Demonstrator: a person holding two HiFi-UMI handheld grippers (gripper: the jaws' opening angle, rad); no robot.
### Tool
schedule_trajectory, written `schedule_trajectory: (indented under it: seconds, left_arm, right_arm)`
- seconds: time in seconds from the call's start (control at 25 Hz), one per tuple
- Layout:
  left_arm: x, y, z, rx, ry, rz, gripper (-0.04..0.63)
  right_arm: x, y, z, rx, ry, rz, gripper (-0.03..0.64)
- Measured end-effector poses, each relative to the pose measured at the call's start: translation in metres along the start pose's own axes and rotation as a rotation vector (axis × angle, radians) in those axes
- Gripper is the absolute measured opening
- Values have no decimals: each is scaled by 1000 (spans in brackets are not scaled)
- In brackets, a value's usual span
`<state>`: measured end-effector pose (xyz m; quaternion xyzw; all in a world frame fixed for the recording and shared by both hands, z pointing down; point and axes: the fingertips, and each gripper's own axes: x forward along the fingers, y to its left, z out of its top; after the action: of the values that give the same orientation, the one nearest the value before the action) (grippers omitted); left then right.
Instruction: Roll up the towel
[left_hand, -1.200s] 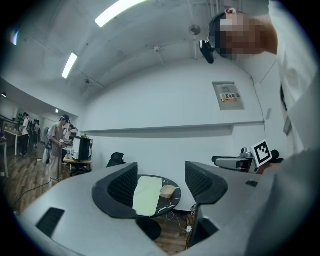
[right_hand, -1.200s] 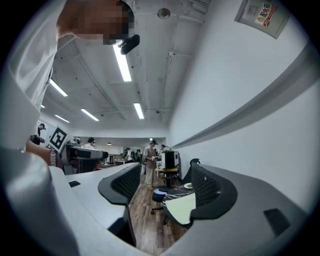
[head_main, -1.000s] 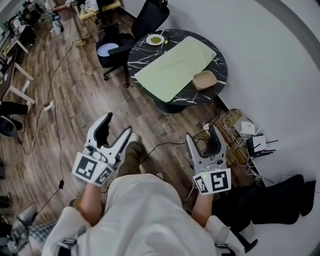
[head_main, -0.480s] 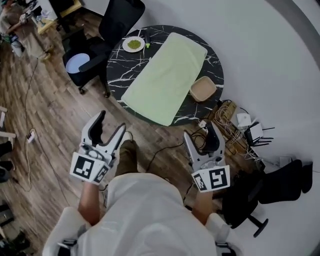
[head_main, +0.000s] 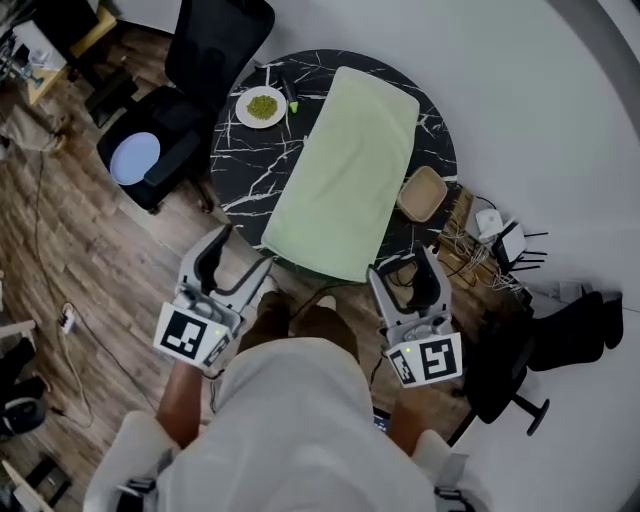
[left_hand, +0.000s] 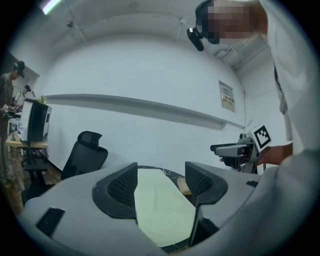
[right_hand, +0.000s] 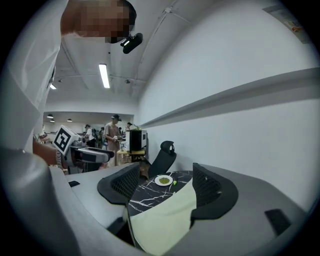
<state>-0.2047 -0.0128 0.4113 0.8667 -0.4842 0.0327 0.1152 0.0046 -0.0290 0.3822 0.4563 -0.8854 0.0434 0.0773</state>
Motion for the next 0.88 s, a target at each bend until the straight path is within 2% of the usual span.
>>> schedule_trajectory:
  seconds: [0.16, 0.32, 0.44, 0.56, 0.68, 0.76, 0.88]
  left_arm:
    - [22, -1, -5, -3, 34, -48, 275]
    - [36, -3, -16, 2, 81, -64, 275]
    - [55, -6, -37, 37, 174, -106, 275]
    - [73, -9, -79, 204, 309, -211, 275]
    - [81, -9, -141, 418, 515, -357, 275]
    - [82, -8, -185, 545, 674, -471, 275]
    - [80, -5, -243, 689, 883, -640, 275]
  right_arm:
    - [14, -12, -2, -2, 13, -14, 291]
    - [22, -20, -9, -30, 46, 14, 291]
    - [27, -26, -36, -98, 136, 77, 291]
    - [27, -16, -107, -238, 362, 172, 291]
    - [18, 4, -192, -376, 595, 314, 290]
    - [10, 16, -244, -415, 732, 408, 290]
    - [1, 28, -300, -436, 866, 494, 290]
